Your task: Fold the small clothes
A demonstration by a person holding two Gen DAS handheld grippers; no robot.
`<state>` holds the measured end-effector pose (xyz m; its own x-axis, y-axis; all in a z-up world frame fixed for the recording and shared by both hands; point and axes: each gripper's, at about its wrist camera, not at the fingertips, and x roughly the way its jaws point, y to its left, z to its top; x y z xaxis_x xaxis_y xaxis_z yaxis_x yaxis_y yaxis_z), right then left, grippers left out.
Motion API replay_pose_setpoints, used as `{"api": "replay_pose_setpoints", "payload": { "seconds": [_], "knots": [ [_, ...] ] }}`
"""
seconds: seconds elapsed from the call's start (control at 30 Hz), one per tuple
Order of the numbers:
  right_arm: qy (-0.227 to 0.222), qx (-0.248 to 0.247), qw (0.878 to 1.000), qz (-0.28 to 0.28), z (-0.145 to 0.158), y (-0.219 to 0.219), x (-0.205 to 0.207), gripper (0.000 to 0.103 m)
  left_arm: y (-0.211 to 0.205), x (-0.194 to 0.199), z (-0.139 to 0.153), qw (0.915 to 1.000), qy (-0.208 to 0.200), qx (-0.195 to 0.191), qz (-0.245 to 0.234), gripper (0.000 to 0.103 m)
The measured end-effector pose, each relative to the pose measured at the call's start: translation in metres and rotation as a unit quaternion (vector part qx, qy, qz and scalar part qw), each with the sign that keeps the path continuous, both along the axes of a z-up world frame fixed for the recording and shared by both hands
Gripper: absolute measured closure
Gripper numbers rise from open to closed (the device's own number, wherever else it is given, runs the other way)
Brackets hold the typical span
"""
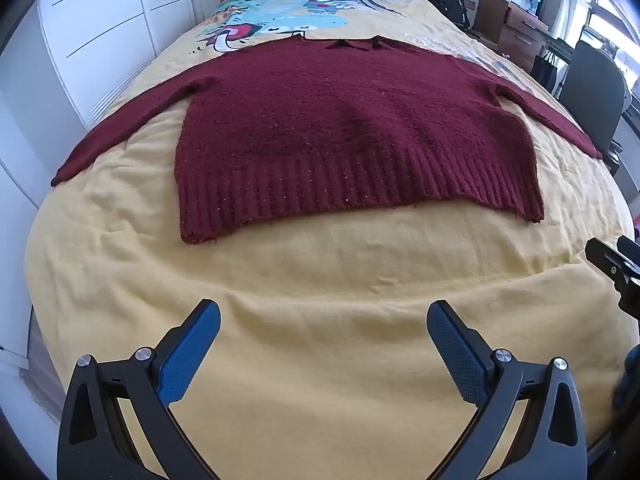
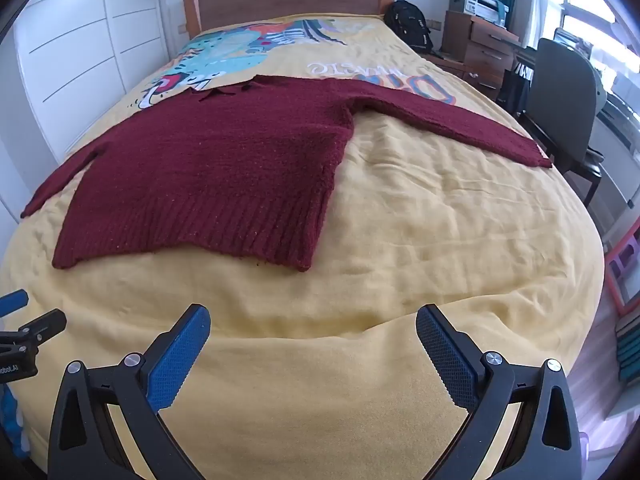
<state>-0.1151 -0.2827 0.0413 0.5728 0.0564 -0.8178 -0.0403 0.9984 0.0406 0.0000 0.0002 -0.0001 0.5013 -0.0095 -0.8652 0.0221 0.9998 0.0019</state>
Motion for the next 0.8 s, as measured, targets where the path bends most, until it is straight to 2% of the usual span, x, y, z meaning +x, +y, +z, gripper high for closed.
{"api": "replay_pose_setpoints", "payload": {
  "seconds": [0.8],
  "knots": [
    [0.002,-0.002,1.000,0.001,-0.0019,0.0003,-0.0001,0.000,0.0009,-0.0008,-0.0007,1.0000,0.002,-0.004,0.000,0.001]
  ]
}}
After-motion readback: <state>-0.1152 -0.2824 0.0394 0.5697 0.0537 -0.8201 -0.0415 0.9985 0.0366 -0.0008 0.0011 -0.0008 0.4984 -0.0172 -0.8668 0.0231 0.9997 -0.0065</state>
